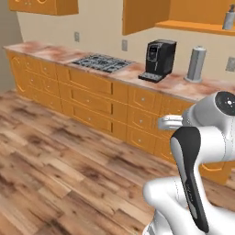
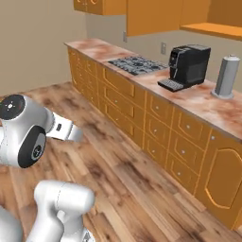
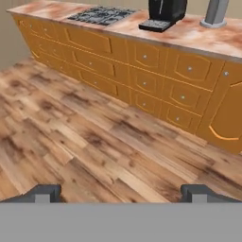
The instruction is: Locate and retrieve the soap dispenser and soap dispenser from the cabinet. Place them next to the sink.
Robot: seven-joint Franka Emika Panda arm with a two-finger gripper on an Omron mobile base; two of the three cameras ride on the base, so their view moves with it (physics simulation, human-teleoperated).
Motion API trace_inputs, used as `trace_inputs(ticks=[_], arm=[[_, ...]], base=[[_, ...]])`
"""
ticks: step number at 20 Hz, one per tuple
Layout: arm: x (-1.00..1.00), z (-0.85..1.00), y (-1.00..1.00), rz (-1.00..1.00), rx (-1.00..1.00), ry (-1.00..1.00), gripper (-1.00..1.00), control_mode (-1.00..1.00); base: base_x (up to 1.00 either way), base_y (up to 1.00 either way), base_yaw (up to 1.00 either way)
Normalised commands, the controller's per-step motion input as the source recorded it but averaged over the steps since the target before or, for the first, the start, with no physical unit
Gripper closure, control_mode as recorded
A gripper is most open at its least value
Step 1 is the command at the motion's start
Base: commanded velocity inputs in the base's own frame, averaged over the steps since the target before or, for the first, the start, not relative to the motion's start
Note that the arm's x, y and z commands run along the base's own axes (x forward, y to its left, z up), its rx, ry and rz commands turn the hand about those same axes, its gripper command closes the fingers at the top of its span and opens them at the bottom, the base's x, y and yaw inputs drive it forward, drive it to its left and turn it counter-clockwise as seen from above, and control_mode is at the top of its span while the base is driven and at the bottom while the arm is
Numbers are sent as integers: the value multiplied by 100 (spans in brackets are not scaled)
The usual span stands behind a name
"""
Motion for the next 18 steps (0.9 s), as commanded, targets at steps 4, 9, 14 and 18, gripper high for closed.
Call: trace_inputs(ticks=[4,9,14,18], arm=[[0,0,0,0,0,0,-100,100],[0,0,0,0,0,0,-100,100],[0,0,0,0,0,0,-100,100],[0,0,0,0,0,0,-100,100]], base=[[0,0,-45],[0,0,-45],[0,0,-45],[0,0,-44]])
